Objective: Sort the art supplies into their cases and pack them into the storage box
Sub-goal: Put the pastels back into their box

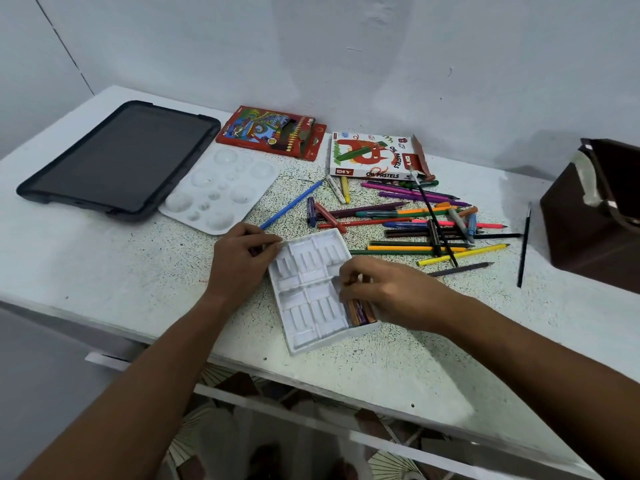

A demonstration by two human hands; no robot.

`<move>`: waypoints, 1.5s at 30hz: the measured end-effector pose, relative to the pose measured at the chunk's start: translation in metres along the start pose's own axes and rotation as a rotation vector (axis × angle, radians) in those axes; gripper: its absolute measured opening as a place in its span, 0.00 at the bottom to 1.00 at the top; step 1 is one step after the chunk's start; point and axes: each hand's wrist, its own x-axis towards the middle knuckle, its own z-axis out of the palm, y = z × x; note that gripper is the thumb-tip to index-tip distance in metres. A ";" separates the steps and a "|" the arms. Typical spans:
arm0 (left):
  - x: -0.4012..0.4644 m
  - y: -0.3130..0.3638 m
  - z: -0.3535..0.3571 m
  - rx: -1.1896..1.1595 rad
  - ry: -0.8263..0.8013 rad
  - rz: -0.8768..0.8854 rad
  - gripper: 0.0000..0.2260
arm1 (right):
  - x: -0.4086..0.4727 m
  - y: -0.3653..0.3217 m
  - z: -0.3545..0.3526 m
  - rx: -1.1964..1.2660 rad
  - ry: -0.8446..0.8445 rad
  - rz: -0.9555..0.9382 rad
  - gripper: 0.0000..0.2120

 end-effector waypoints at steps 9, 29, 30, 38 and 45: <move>-0.001 0.003 0.000 0.027 0.003 -0.010 0.06 | -0.007 -0.003 0.004 0.058 0.111 -0.064 0.13; -0.003 0.006 -0.003 0.025 0.002 -0.018 0.05 | 0.003 0.000 0.003 0.202 0.048 0.077 0.07; -0.003 0.006 -0.004 0.024 0.001 -0.018 0.05 | 0.007 0.000 0.000 0.246 0.065 0.154 0.08; -0.004 0.009 -0.008 -0.035 -0.009 -0.046 0.06 | 0.072 0.038 -0.010 0.196 0.231 0.700 0.14; -0.003 0.008 -0.014 -0.154 -0.026 -0.123 0.08 | 0.121 0.043 -0.003 0.059 0.062 0.801 0.11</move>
